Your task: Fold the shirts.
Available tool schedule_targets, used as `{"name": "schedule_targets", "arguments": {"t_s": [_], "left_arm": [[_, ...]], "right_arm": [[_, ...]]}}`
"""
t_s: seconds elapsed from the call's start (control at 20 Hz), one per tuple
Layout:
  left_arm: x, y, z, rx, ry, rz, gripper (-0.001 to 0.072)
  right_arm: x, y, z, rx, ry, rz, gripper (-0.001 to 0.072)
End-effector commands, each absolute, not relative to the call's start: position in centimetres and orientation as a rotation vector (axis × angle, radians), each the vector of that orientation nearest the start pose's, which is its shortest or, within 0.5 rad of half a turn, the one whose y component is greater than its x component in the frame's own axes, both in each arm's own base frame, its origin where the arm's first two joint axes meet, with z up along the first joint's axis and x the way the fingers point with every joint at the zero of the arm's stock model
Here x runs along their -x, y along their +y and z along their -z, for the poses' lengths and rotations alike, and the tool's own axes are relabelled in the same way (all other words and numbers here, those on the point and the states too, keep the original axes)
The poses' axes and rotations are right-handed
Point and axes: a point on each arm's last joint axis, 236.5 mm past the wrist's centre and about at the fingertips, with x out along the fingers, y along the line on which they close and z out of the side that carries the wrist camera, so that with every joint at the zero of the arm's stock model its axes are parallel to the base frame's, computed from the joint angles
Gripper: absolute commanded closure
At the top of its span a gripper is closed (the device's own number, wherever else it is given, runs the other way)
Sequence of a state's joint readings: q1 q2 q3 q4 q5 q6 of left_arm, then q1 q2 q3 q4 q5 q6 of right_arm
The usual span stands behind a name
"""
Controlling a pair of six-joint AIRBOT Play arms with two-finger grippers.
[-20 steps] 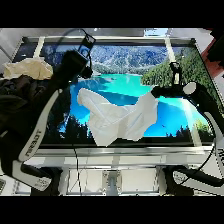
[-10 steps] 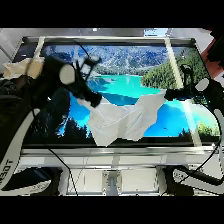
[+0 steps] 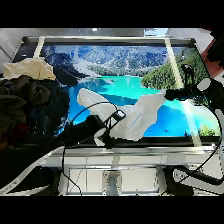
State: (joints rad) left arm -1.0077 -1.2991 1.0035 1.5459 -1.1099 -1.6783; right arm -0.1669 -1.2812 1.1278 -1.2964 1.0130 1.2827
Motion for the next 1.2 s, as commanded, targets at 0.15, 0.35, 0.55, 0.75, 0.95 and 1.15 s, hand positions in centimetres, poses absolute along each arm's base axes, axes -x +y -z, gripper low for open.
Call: {"name": "schedule_targets", "arguments": {"t_s": [0.15, 0.35, 0.55, 0.75, 0.95, 1.15], "left_arm": [[-16.5, -29.1, 7.7, -0.684, 1.272, 0.712, 0.0107], [-17.0, -28.6, 8.7, -0.685, 1.245, 0.689, 0.0107], [-17.2, -29.3, 9.1, -0.659, 1.217, 0.708, 0.0107], [-17.2, -29.5, 9.9, -0.656, 1.208, 0.719, 0.0108], [-17.2, -29.4, 11.0, -0.672, 1.217, 0.715, 0.0134], [-17.8, -29.5, 11.1, -0.692, 1.19, 0.718, 0.0245]], "right_arm": [[-41.5, 0.3, -2.0, -0.187, 1.095, -0.174, 0.0273], [-41.8, 1.5, -2.6, -0.251, 1.078, -0.201, 0.0273], [-41.8, 2.3, -2.9, -0.293, 1.071, -0.22, 0.0274], [-41.9, 2.7, -3.1, -0.317, 1.067, -0.231, 0.0274], [-41.8, 2.9, -3.1, -0.323, 1.072, -0.235, 0.0274], [-41.6, 2.9, -3.1, -0.324, 1.078, -0.238, 0.0274]]}}
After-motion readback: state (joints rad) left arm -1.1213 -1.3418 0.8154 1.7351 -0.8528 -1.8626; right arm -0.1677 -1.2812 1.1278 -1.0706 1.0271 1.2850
